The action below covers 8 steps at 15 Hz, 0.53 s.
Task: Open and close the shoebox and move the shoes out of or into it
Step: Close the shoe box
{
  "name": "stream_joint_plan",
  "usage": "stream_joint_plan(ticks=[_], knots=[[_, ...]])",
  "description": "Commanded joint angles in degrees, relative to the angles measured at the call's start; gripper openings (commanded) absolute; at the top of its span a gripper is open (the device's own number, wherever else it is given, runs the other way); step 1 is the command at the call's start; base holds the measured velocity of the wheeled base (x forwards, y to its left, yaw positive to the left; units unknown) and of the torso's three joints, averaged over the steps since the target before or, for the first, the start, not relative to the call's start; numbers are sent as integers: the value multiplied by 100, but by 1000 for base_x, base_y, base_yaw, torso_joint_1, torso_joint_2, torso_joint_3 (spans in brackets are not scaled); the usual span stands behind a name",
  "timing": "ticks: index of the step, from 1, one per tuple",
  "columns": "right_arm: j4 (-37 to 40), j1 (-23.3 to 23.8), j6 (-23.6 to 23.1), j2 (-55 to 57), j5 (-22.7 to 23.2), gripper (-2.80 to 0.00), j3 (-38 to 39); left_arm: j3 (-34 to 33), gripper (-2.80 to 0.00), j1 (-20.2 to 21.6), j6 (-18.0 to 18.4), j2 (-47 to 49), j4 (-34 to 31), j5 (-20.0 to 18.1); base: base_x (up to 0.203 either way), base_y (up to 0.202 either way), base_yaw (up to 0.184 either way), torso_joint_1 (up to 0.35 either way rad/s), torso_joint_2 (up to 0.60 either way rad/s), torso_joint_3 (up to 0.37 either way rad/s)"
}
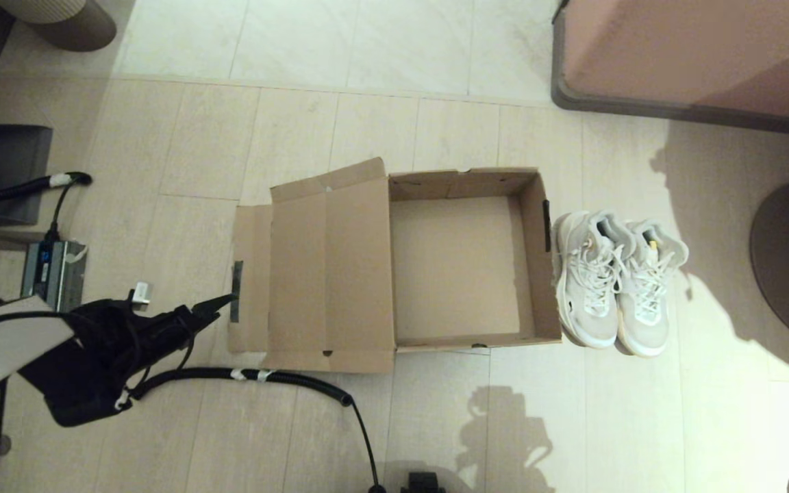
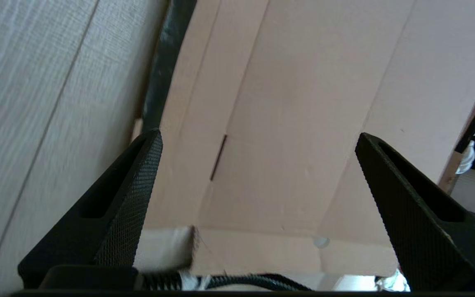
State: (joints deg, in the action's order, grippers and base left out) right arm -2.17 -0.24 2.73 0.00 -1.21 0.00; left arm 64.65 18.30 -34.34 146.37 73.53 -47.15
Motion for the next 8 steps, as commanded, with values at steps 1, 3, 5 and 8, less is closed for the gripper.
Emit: stream_joint_plan(ticks=[1,3,5,8], knots=[[-3,-2,1,9,-2,-280,79,252,0,-2,-20,207,38,-22,0,0,0,0,0,0],[-3,-2,9,9,-2,-280,79,636,0,-9,-20,410,43,-22,0,0,0,0,0,0],[-3,-2,17,9,-2,-280,79,1056,0,-10,-20,637,37,-22,0,0,0,0,0,0],[-3,-2,17,9,-2,-280,79,1486,0,-35,-23,910,36,-31,0,0,0,0,0,0]])
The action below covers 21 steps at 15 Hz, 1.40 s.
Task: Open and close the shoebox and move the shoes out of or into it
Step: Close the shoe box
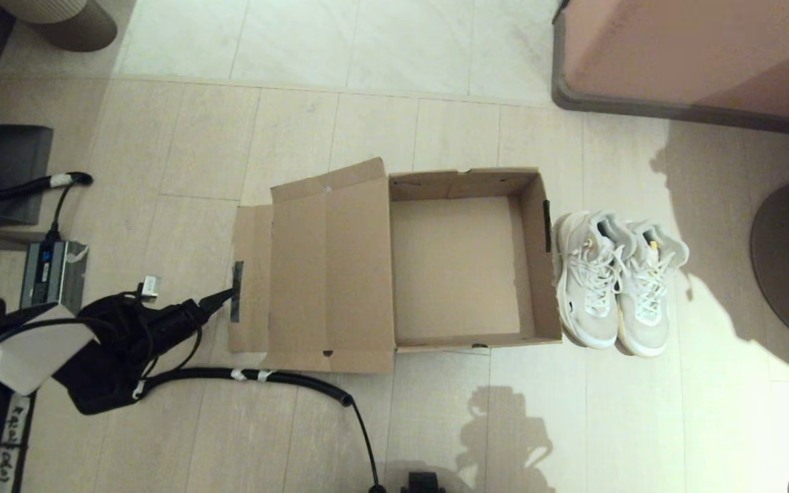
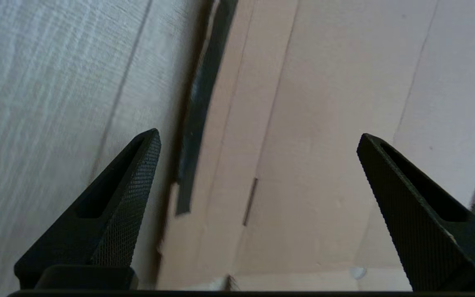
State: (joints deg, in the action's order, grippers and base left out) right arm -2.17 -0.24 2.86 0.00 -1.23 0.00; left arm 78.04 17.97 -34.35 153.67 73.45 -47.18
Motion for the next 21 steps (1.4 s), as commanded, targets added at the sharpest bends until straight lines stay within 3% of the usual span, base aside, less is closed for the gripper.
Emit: stream_joint_plan(ticks=[1,4,19,20,21], knots=[[-3,-2,0,9,0,-280,79,325,0,-3,-26,266,42,-28,0,0,0,0,0,0],[-3,-2,4,9,0,-280,79,633,0,-39,-62,497,38,-36,0,0,0,0,0,0],[-3,-2,4,9,0,-280,79,748,0,-435,-423,454,3,148,0,0,0,0,0,0],[-3,-2,4,9,0,-280,79,748,-280,-435,-423,480,3,148,0,0,0,0,0,0],[-3,-2,4,9,0,-280,79,744,-280,-426,-423,485,3,150,0,0,0,0,0,0]])
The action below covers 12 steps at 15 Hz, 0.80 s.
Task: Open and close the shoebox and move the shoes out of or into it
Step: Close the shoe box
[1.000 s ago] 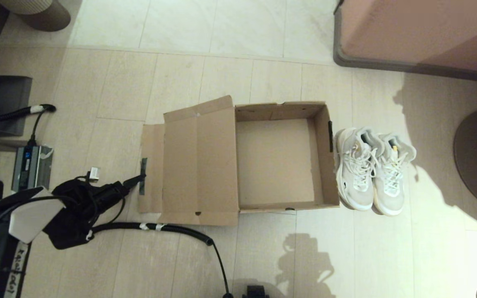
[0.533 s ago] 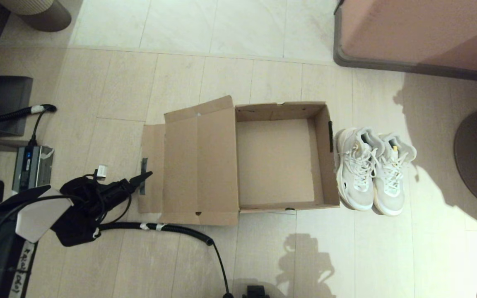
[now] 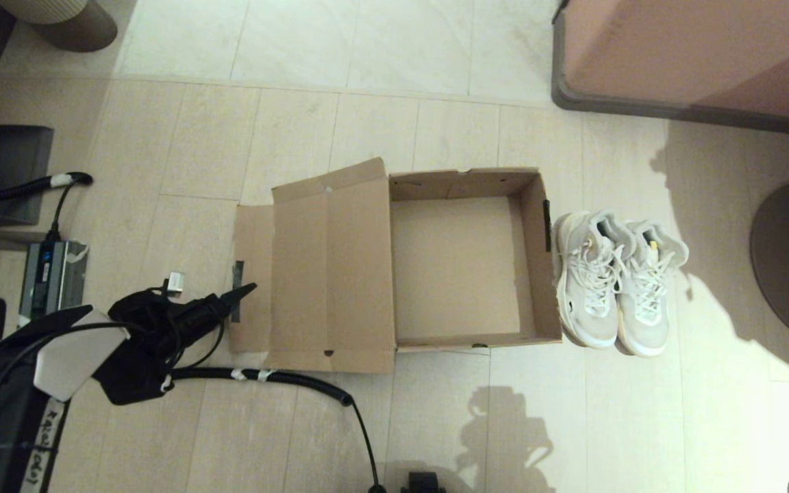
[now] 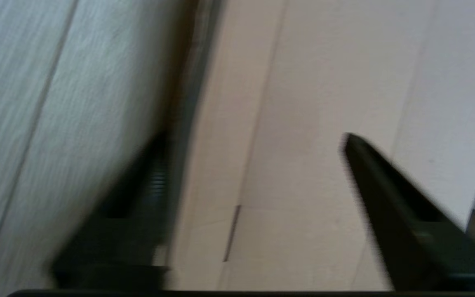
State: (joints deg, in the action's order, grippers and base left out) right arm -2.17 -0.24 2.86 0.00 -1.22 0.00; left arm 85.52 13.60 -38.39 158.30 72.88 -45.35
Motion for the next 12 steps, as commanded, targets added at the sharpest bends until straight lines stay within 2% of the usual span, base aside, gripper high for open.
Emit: stream_joint_plan(ticks=[1,7,9,10,12], knots=[[-3,-2,4,9,-1,-280,79,-9,-280,11,-20,25,60,-26,0,0,0,0,0,0],[-3,-2,4,9,-1,-280,79,-117,-280,51,15,-78,-2,0,0,0,0,0,0,0],[-3,-2,4,9,-1,-280,79,-224,-280,104,55,-386,-237,0,0,0,0,0,0,0],[-3,-2,-8,9,4,-280,79,-288,-280,136,133,-562,-442,0,0,0,0,0,0,0],[6,-2,-357,9,52,-280,79,-440,-280,179,494,-908,-794,0,0,0,0,0,0,0]])
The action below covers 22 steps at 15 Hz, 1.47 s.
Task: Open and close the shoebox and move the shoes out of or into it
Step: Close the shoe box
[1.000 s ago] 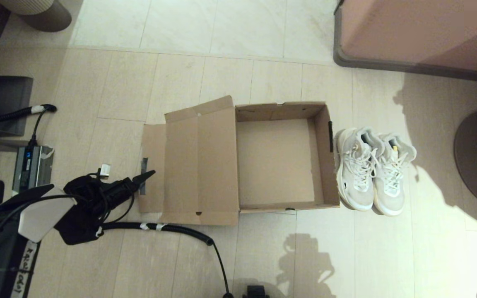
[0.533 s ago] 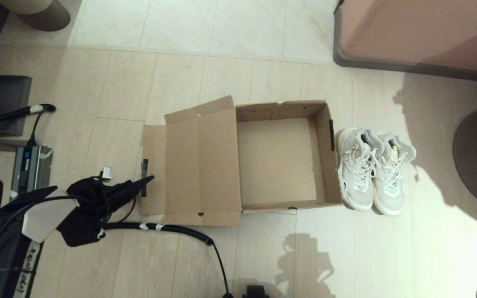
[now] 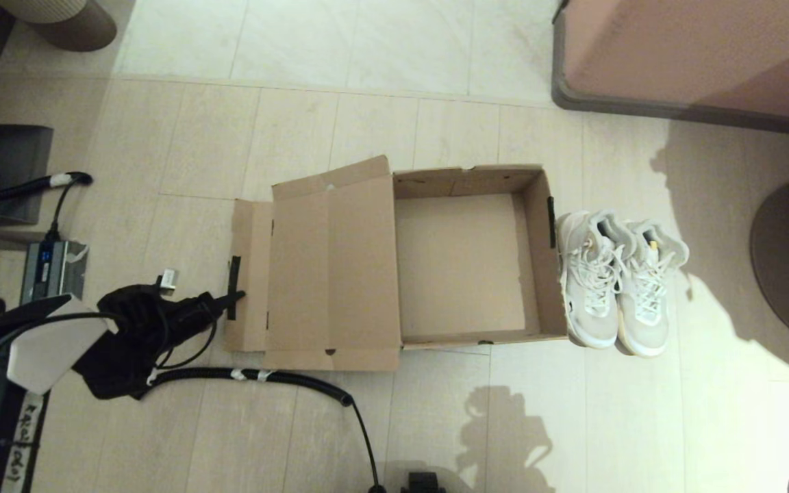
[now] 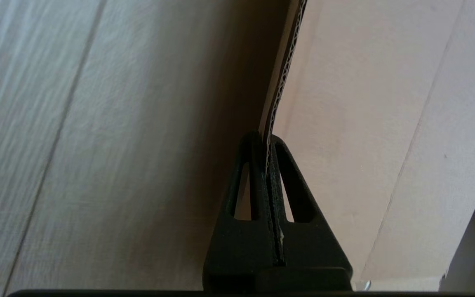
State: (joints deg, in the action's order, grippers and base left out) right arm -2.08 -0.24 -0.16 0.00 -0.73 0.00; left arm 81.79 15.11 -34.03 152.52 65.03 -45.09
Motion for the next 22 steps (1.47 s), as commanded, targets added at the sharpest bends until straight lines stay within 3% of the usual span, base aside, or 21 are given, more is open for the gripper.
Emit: stream_joint_plan(ticks=[1,4,7,10,15,18,22], knots=[[6,-2,-8,9,-6,-280,79,-169,-280,40,241,-576,-185,-26,0,0,0,0,0,0],[15,-2,-214,9,41,-280,70,-416,-280,59,900,-1330,-871,-14,0,0,0,0,0,0],[17,0,-349,17,22,-280,-24,-471,-280,116,1859,-1865,-1599,284,0,0,0,0,0,0],[176,21,-133,946,27,-280,-1001,-502,-280,189,1945,-2329,-1946,298,0,0,0,0,0,0],[-174,18,1421,5166,95,-280,-2934,-507,-280,220,1953,-3172,-2492,305,0,0,0,0,0,0],[-1513,2,1963,7867,172,-280,-3429,-571,-280,242,1953,-3598,-2796,488,0,0,0,0,0,0],[-3645,-34,2327,11033,355,-280,-4032,-921,-280,337,1953,-4150,-3031,533,0,0,0,0,0,0]])
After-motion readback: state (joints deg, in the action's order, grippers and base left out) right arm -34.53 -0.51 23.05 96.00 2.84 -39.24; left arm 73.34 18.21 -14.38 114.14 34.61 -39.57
